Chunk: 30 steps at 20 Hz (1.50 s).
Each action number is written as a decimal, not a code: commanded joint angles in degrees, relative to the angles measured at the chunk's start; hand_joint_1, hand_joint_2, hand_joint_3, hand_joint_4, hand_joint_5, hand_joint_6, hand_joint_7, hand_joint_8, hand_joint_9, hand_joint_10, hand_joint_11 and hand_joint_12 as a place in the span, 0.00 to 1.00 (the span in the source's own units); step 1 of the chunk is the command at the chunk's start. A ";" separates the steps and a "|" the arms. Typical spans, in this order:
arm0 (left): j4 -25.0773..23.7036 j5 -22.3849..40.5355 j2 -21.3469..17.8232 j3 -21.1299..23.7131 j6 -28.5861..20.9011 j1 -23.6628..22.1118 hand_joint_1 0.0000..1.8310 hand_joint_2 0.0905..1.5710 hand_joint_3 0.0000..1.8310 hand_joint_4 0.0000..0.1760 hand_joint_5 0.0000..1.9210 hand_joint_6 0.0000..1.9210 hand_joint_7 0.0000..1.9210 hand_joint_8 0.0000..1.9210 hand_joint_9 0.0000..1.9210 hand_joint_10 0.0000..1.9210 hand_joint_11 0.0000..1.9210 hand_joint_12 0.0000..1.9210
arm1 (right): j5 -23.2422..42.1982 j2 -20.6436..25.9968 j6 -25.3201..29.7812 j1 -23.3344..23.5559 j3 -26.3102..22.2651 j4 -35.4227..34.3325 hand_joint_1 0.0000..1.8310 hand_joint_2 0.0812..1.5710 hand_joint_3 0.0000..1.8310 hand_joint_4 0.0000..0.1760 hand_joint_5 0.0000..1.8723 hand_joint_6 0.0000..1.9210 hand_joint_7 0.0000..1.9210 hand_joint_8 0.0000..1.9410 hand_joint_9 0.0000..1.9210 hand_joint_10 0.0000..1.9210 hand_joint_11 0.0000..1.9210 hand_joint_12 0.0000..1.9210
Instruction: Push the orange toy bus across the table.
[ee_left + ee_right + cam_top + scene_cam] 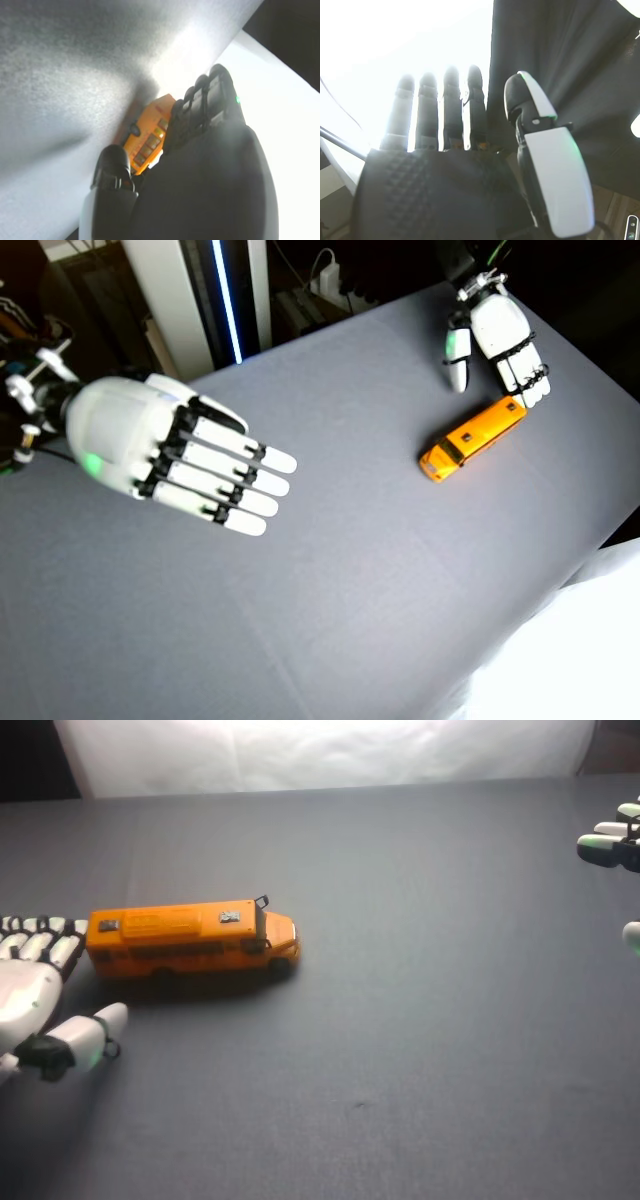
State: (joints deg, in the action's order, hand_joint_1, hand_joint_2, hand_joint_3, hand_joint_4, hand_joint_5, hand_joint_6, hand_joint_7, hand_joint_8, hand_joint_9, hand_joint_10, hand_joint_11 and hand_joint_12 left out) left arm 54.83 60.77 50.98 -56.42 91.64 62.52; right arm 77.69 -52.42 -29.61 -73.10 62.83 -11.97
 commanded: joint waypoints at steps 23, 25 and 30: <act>-10.81 7.24 3.21 1.10 -1.20 -4.99 0.00 0.86 0.00 0.00 0.00 0.00 0.00 0.00 0.00 0.00 0.00 0.00 | 7.20 0.13 0.54 0.30 0.31 -0.99 0.40 0.86 0.00 0.00 0.25 0.00 0.21 0.00 0.12 0.00 0.03 0.06; -11.13 7.26 3.16 1.17 -1.19 -4.99 0.00 0.86 0.00 0.00 0.00 0.00 0.00 0.00 0.00 0.00 0.00 0.00 | 7.20 0.12 0.54 0.30 0.31 -0.99 0.40 0.85 0.00 0.00 0.25 0.00 0.21 0.00 0.12 0.00 0.03 0.07; -13.09 -1.45 7.84 -3.23 -1.17 -7.78 0.00 0.83 0.00 0.00 0.00 0.00 0.00 0.00 0.00 0.00 0.00 0.00 | 7.19 -0.11 0.55 0.30 0.71 -0.92 0.40 0.85 0.00 0.00 0.25 0.00 0.20 0.00 0.12 0.00 0.03 0.07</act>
State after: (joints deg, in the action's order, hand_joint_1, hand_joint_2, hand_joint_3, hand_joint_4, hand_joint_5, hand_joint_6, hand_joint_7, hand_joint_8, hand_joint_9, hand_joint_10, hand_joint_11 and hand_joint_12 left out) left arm 44.88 54.30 59.13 -60.05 90.37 55.13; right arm 77.67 -52.56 -29.54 -73.10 63.13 -12.12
